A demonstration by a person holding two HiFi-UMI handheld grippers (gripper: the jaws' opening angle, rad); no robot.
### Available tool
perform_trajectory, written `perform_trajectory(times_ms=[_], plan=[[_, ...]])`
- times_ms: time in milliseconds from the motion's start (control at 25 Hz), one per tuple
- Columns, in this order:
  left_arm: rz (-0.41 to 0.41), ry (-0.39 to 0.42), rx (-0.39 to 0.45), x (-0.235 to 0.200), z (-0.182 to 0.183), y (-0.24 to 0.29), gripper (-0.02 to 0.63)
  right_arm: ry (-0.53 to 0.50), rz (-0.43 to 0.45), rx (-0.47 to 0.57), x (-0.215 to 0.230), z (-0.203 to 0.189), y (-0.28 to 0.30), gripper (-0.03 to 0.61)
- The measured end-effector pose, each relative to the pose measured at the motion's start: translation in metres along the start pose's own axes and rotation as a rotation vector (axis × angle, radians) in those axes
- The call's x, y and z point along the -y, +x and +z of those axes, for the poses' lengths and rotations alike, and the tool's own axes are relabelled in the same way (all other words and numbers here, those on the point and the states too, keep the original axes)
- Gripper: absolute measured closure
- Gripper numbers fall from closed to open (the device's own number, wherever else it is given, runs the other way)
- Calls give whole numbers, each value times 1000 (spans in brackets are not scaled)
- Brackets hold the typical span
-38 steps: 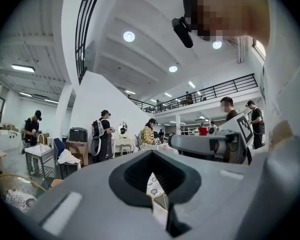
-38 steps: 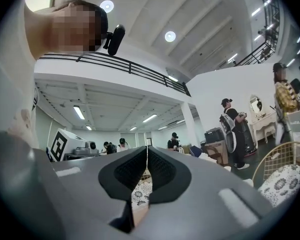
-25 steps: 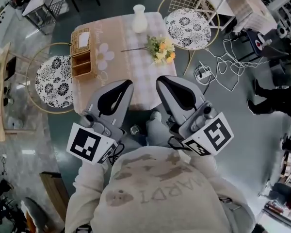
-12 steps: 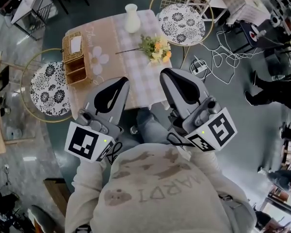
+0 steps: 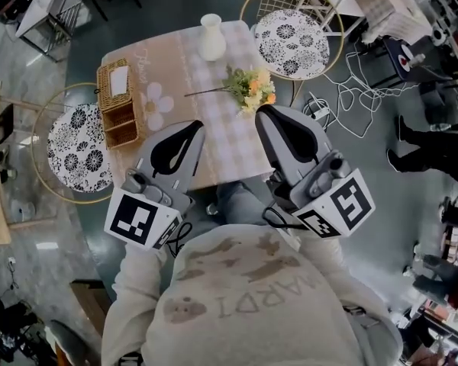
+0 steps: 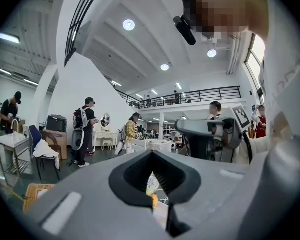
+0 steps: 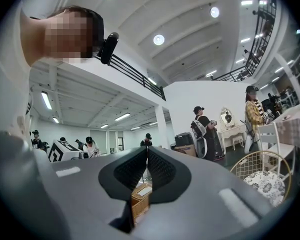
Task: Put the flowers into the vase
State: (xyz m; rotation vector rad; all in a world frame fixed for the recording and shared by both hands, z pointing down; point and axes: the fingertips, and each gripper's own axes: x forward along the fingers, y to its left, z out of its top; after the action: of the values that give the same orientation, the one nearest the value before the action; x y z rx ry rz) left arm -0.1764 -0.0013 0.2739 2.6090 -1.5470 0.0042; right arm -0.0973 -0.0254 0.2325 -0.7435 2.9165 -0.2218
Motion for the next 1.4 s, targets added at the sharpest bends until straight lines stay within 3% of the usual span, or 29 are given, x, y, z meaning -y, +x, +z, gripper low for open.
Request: perform_trajectory(times_ms=[360,840,1200,1400], plan=[[-26,-2,-50,-38,-9,56,603,12,-8,10,56,8,39,546],[-102,66,-224,-61,-66,133,563,71,-14,-2,124,4,63,546],[-229,126,-445,-74,-147,160,520,105,-66,-35,144,-17,70,546],[-336,211,-626,-80,-202,168,498,110,-124,-51,150,-24,66,546]])
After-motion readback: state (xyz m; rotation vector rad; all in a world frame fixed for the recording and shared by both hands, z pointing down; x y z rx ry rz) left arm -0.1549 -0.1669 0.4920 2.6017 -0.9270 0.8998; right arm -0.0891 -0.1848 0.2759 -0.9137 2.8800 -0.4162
